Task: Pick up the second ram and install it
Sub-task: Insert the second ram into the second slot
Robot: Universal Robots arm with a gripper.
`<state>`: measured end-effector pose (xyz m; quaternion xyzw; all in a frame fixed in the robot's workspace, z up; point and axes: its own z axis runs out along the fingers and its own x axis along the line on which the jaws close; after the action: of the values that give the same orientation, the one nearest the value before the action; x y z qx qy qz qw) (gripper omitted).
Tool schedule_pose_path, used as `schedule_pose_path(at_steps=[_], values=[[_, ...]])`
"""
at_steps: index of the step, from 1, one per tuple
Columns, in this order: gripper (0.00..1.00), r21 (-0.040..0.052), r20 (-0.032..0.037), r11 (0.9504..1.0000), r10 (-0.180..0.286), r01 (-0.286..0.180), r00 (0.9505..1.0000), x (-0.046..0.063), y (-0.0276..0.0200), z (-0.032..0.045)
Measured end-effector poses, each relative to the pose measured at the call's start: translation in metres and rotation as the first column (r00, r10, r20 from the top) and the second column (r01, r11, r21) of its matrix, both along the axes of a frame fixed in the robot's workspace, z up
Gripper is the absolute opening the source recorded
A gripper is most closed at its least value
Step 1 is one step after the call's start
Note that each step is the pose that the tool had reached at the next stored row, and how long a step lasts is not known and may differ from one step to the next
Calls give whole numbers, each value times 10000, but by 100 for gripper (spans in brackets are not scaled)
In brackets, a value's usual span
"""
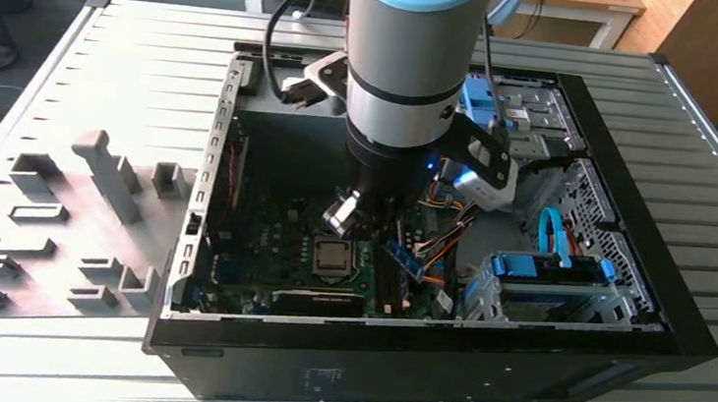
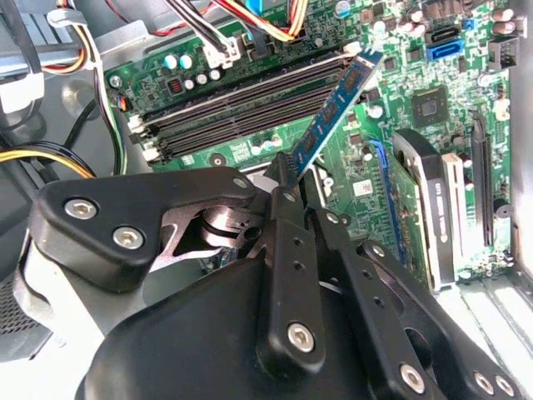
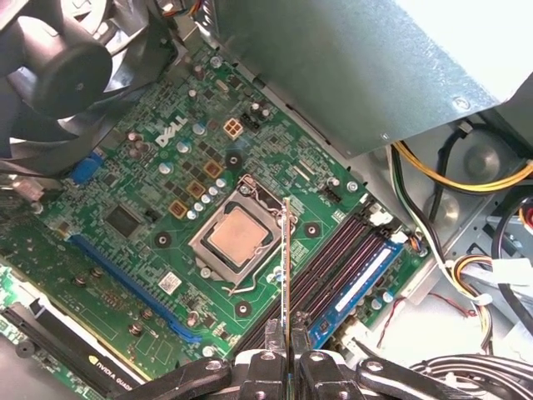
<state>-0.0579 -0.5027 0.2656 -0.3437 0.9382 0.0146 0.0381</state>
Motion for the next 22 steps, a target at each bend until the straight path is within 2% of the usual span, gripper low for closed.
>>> schedule_pose_path(at_steps=[22], values=[[14, -14, 0, 9973, -732, 732, 9973, 0, 0, -3]])
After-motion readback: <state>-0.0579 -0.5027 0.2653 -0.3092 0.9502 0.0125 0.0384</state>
